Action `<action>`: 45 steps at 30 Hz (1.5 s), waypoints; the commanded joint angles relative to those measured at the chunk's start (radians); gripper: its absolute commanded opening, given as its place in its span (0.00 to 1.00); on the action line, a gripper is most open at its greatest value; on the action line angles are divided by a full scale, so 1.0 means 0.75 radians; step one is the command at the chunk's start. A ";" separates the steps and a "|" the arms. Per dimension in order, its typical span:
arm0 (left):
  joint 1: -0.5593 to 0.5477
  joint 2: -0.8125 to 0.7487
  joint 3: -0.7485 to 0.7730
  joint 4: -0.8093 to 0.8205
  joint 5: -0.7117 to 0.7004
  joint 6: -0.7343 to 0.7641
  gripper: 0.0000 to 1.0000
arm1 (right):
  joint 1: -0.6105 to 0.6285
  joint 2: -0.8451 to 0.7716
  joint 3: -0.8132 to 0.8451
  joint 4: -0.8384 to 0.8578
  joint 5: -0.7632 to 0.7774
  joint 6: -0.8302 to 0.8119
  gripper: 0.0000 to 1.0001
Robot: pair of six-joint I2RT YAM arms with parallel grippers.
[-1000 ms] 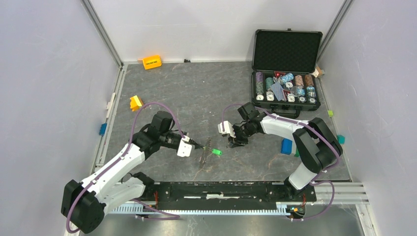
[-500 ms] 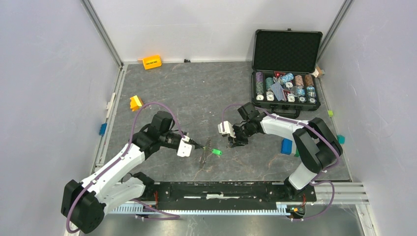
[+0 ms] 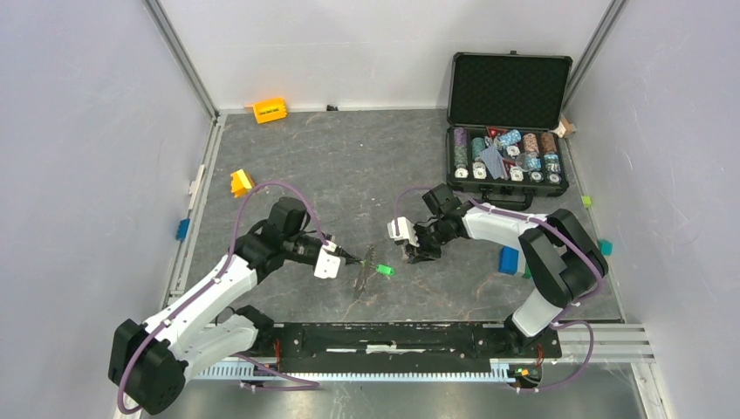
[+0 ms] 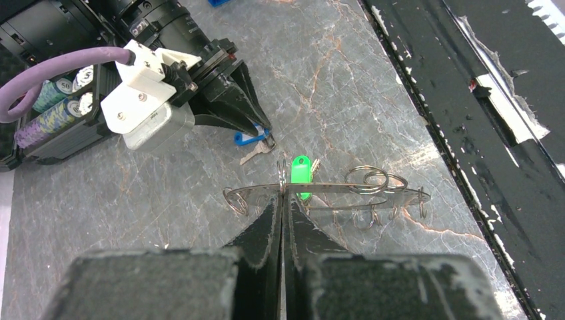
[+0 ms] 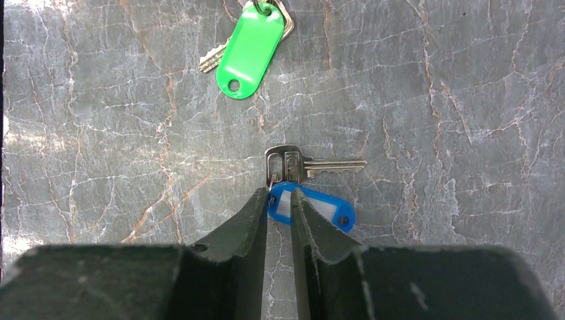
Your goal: Put the keys on the keyring
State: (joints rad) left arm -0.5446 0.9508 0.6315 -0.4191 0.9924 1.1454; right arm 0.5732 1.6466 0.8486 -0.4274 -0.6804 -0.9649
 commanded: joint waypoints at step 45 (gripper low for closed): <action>0.006 0.198 0.241 -0.140 0.261 0.108 0.02 | -0.019 -0.447 0.177 -0.181 -0.141 -0.156 0.00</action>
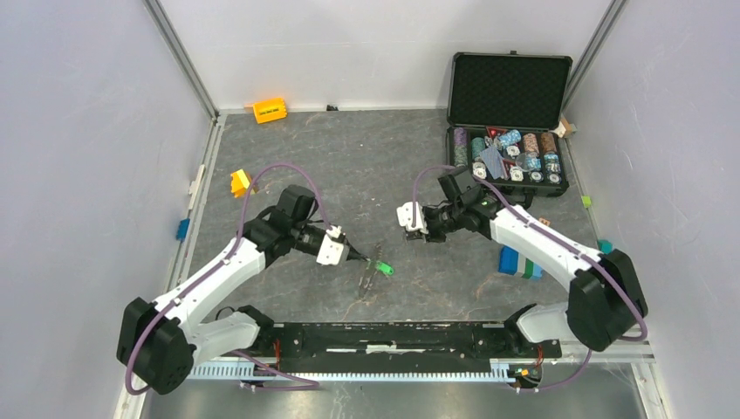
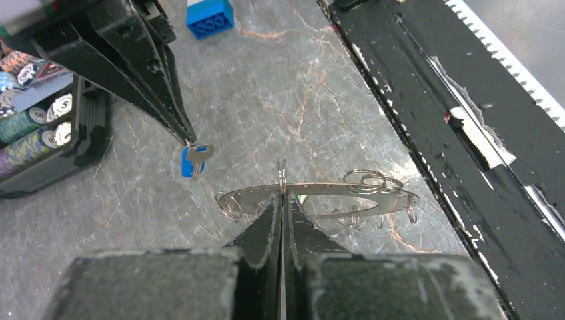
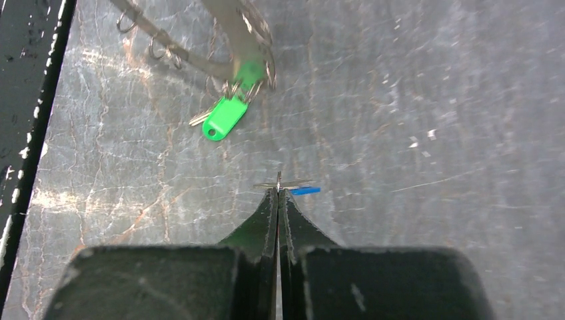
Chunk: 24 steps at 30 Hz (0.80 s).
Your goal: Put the keys on the keyring
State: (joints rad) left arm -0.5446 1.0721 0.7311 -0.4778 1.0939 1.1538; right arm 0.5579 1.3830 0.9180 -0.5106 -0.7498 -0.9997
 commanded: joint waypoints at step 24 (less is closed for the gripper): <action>-0.047 0.166 0.316 -0.420 0.122 0.397 0.02 | 0.377 -0.242 0.221 -0.160 0.089 -0.182 0.00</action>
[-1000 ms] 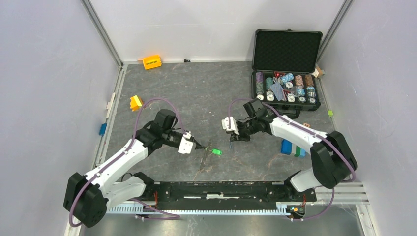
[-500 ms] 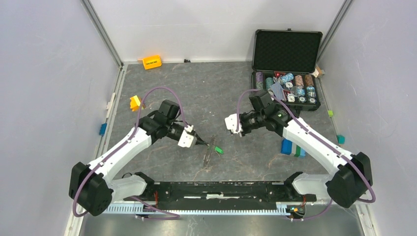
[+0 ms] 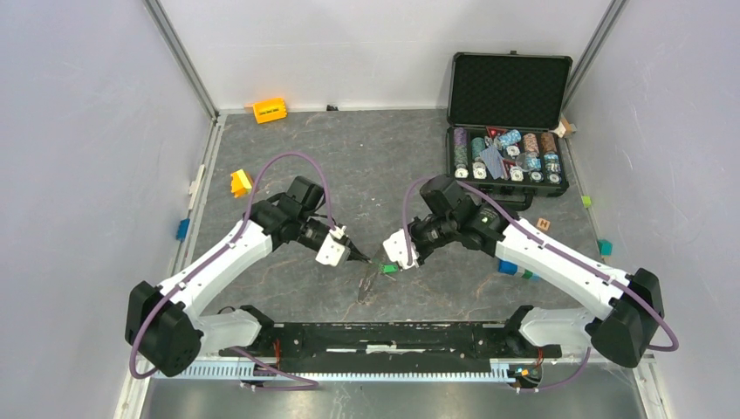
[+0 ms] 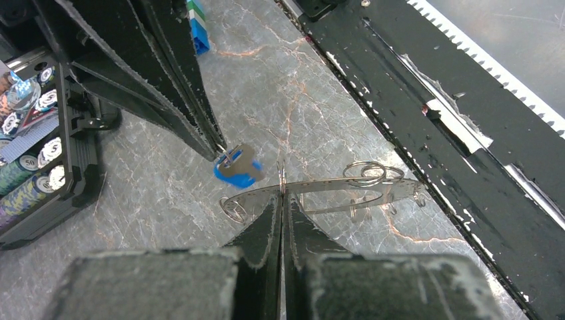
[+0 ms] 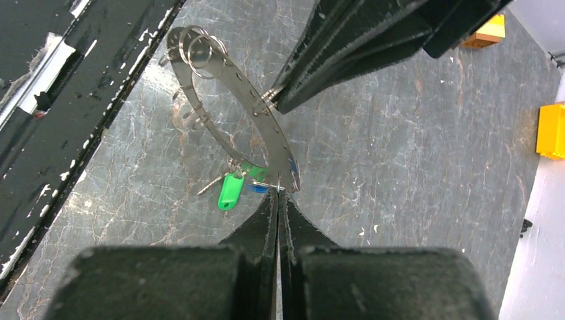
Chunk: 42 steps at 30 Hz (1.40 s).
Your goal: Put the keys on the keyring
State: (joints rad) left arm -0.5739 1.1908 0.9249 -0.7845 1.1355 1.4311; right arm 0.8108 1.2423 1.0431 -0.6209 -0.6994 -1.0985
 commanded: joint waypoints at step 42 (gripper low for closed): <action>-0.008 0.059 0.066 -0.011 0.088 -0.003 0.02 | 0.318 -0.049 0.064 0.038 0.341 -0.018 0.00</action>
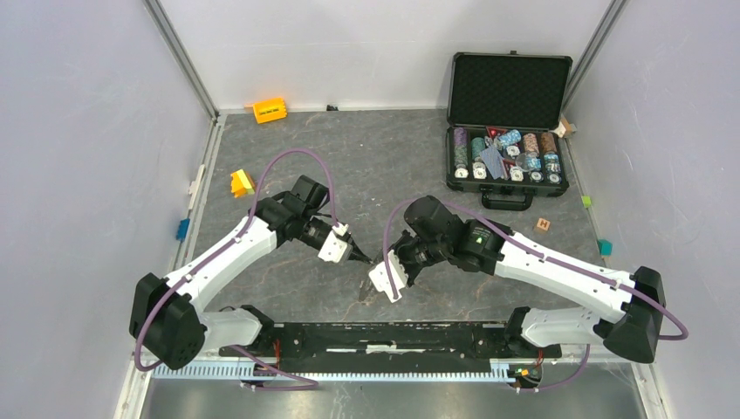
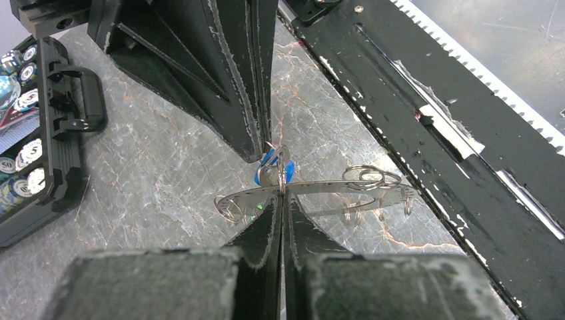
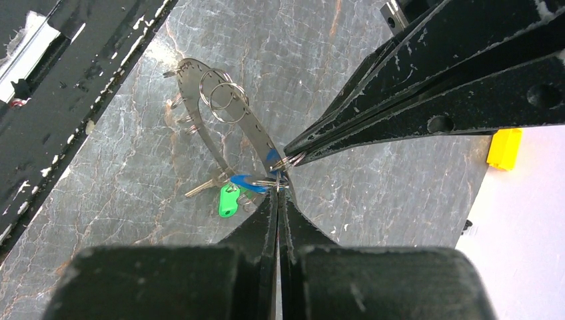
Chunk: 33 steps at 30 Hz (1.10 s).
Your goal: Put the keys on the keyring
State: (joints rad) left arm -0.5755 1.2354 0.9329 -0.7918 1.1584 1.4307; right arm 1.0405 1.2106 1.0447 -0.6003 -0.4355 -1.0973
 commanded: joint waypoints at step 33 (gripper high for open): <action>-0.005 0.020 0.067 -0.002 0.045 -0.001 0.02 | 0.016 -0.029 0.055 0.033 -0.062 0.001 0.00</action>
State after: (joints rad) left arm -0.5758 1.2495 0.9379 -0.7940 1.1572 1.4307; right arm 1.0458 1.2102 1.0508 -0.5991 -0.4438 -1.0966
